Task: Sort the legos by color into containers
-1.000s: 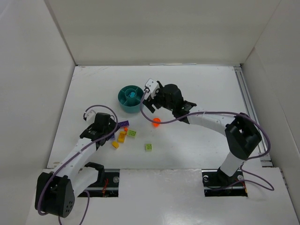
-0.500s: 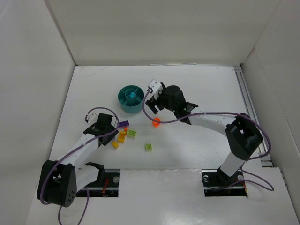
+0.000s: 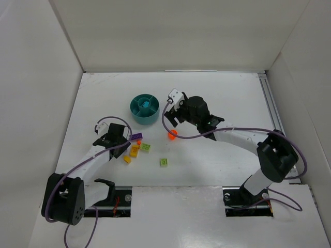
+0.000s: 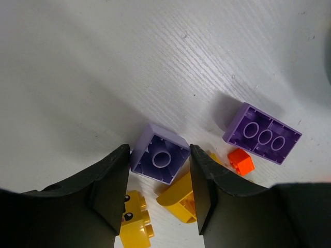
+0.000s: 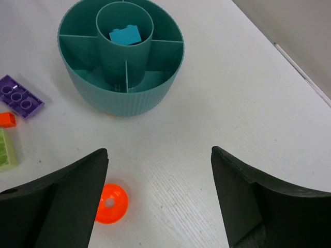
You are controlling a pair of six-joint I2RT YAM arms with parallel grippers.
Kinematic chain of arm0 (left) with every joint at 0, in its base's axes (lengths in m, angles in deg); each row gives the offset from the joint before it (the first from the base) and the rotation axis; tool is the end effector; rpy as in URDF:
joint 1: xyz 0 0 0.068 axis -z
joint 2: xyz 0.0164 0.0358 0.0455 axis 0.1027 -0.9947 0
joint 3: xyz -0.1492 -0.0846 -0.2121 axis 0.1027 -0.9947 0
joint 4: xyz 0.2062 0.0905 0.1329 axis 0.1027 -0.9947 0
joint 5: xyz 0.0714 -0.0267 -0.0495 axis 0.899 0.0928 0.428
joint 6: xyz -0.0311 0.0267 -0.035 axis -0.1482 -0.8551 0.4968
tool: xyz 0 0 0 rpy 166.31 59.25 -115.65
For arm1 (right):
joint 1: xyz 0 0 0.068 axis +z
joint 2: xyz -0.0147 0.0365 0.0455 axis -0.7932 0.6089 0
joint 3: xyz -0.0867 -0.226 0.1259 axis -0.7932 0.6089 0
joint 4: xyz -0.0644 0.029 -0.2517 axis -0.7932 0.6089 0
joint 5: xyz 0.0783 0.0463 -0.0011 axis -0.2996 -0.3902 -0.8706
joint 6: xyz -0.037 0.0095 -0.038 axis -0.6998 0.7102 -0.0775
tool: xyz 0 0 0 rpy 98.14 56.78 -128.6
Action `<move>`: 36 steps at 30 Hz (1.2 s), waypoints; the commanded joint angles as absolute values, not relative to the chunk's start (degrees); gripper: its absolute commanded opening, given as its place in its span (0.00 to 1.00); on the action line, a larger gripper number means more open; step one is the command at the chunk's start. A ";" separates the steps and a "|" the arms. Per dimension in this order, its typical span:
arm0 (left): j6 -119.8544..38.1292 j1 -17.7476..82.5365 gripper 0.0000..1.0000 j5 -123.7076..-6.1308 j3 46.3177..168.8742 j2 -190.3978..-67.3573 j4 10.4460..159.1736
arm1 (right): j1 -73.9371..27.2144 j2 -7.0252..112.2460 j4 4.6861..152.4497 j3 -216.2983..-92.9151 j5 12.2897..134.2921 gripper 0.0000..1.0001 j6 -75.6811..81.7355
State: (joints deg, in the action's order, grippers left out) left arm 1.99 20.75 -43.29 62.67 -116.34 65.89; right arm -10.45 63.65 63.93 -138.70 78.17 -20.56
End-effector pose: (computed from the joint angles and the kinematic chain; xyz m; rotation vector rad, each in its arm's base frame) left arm 0.1954 -0.0433 0.1684 -0.9268 2.2859 -0.2387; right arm 0.2759 0.2508 0.2623 -0.9642 1.6436 0.3456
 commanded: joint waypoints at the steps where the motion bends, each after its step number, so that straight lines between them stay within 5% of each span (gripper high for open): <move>1: 0.74 20.48 0.35 -41.20 66.44 -114.91 62.75 | -10.65 59.26 61.71 -137.08 79.09 0.85 -19.70; 12: -7.79 20.48 0.35 -40.66 81.47 -115.69 70.66 | -15.39 46.77 61.71 -126.44 81.72 0.85 -17.41; 29: -14.21 21.63 0.36 -44.62 101.34 -139.60 76.03 | -22.69 39.03 62.24 -120.11 81.72 0.86 -16.27; 36: -14.82 22.15 0.64 -45.14 102.66 -140.92 74.88 | -23.22 38.51 63.29 -119.58 81.72 0.86 -16.27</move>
